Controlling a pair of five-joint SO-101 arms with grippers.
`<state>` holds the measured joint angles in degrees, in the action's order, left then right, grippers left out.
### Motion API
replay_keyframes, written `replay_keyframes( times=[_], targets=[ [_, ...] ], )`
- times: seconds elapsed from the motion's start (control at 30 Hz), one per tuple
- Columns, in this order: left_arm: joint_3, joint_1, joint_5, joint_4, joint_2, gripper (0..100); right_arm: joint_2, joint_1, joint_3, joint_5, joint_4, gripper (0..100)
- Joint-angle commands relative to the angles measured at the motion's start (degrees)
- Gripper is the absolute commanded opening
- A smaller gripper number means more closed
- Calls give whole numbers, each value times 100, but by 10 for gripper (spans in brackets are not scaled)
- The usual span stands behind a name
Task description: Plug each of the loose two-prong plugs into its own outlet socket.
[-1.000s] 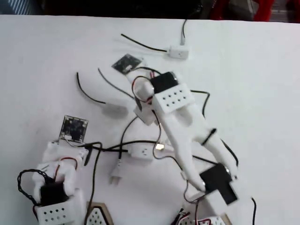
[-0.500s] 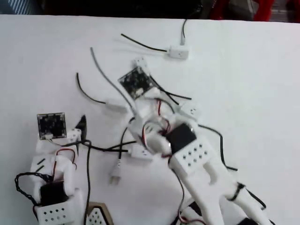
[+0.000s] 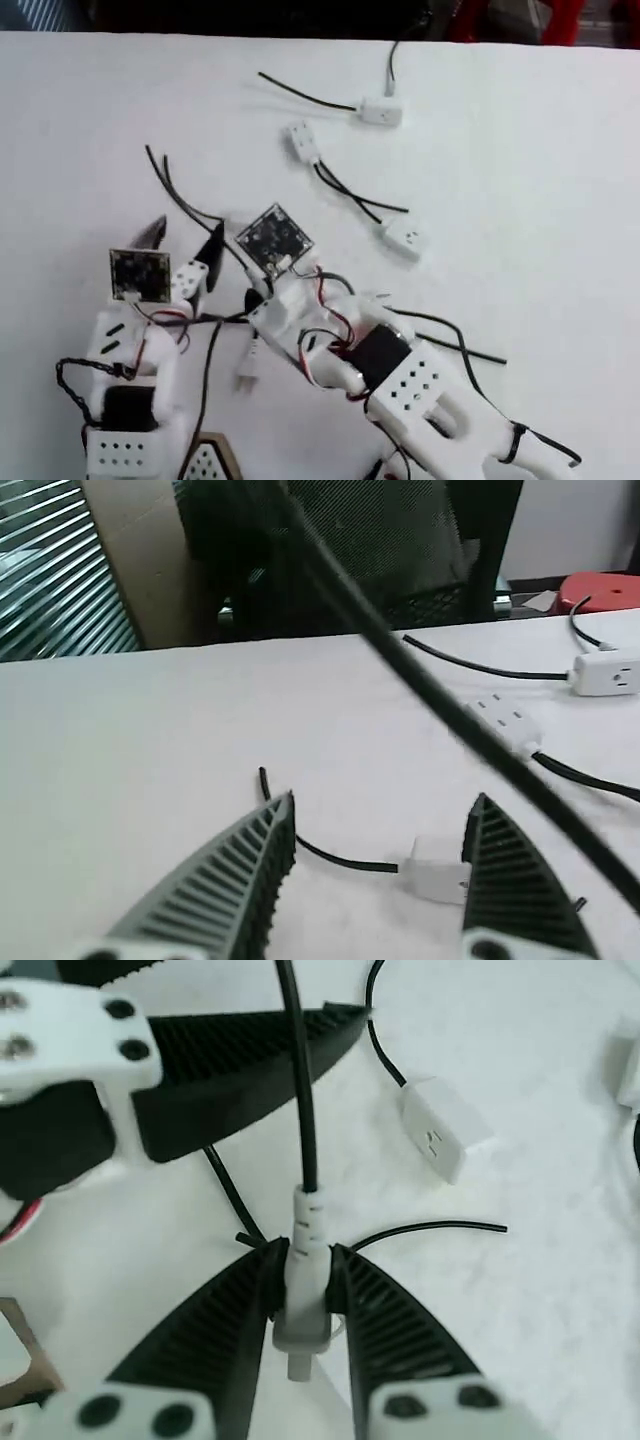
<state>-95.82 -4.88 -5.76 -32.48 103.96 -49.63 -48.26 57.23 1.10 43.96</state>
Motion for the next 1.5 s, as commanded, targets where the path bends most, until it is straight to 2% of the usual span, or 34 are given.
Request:
replay_keyframes(
  times=[0.0,0.13,0.3,0.5,0.67,0.8,0.93,1.03,1.2,1.37,1.47],
  targets=[
    [185,470,-220,141,66,273,-110,-57,-44,-53,-136,17],
    [809,646,-246,-422,66,273,-110,-22,-35,-53,-136,17],
    [1495,1218,-281,-1459,66,275,-101,-13,-26,-53,-127,17],
    [1486,1587,-290,-1697,66,275,-101,101,123,-53,-136,17],
    [1503,1481,-396,-1697,66,276,-101,514,158,-53,-207,17],
    [1486,1068,-651,-1732,66,276,-101,919,149,-246,-426,17],
    [1653,743,-721,-2224,31,276,-92,1429,158,-448,-787,17],
    [1908,611,-1152,-2391,-382,276,-92,1701,378,-457,-1279,17],
    [2497,356,-1327,-2022,-1692,273,-92,2009,809,-457,-2193,17],
    [2629,84,-835,-598,-3002,272,-92,2044,905,-668,-2387,17],
    [2655,66,-844,176,-3890,272,-92,2044,914,-677,-2404,17]
  ],
)
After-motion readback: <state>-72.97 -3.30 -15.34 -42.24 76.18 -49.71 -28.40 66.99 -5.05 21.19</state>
